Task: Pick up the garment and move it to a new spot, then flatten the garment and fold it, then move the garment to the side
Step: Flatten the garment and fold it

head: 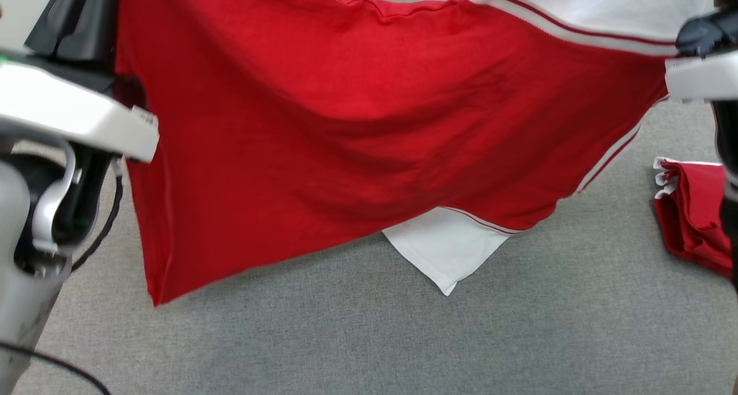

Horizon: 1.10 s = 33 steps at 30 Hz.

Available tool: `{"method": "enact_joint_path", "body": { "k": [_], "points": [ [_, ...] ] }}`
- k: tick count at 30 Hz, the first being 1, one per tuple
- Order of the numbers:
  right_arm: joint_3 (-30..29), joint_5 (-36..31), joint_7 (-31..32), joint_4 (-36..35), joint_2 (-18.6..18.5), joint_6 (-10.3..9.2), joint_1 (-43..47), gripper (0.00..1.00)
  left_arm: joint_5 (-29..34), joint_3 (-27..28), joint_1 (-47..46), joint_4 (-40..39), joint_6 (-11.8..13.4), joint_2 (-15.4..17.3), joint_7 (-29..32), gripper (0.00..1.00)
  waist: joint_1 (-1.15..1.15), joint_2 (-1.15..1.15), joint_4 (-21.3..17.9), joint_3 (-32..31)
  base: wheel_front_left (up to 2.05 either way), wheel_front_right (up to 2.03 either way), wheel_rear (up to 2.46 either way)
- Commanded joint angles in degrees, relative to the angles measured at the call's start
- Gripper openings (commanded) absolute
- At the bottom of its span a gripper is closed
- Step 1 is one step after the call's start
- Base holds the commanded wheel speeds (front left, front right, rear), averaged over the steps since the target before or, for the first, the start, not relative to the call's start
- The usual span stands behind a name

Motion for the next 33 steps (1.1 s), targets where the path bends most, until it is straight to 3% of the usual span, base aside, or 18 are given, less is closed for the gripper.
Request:
{"method": "enact_joint_path", "body": {
  "k": [1,8,14,21,28,33],
  "points": [
    [1.0,1.4,0.8,2.7,-1.0,-0.02,-3.0,0.00,-0.7,-0.7,-2.9,2.0,-1.2,-0.8,0.8,0.00,0.00,0.00,0.1,1.1,0.00,0.00,0.00],
    [6.1,5.9,-0.6,17.8,-2.9,-0.02,-19.2,0.00,-1.8,-3.3,-16.9,16.4,-6.7,-4.7,4.0,0.00,0.00,0.00,0.5,6.0,0.00,0.00,0.00],
    [11.0,9.0,-6.3,33.6,-2.8,-0.02,-37.5,0.00,-1.1,-3.2,-32.6,35.8,-10.6,-10.2,0.1,0.00,0.00,0.00,1.3,11.2,0.00,0.00,0.00],
    [10.7,11.5,-12.3,48.3,0.5,-0.02,-52.0,0.00,-0.2,-3.2,-46.2,53.1,-13.8,-14.2,-4.2,0.00,0.00,0.00,1.5,14.7,0.00,0.00,0.00],
    [12.4,12.0,-13.7,52.0,3.5,-0.02,-58.3,0.00,0.8,-3.6,-53.6,62.6,-16.7,-15.6,-9.3,0.00,0.00,0.00,1.0,18.0,0.00,0.00,0.00],
    [16.7,14.9,-13.8,50.7,4.5,-0.02,-55.2,0.00,-0.4,-3.6,-52.3,68.8,-19.6,-17.0,-12.2,0.00,0.00,0.00,0.8,21.0,0.00,0.00,0.00]
  ]
}}
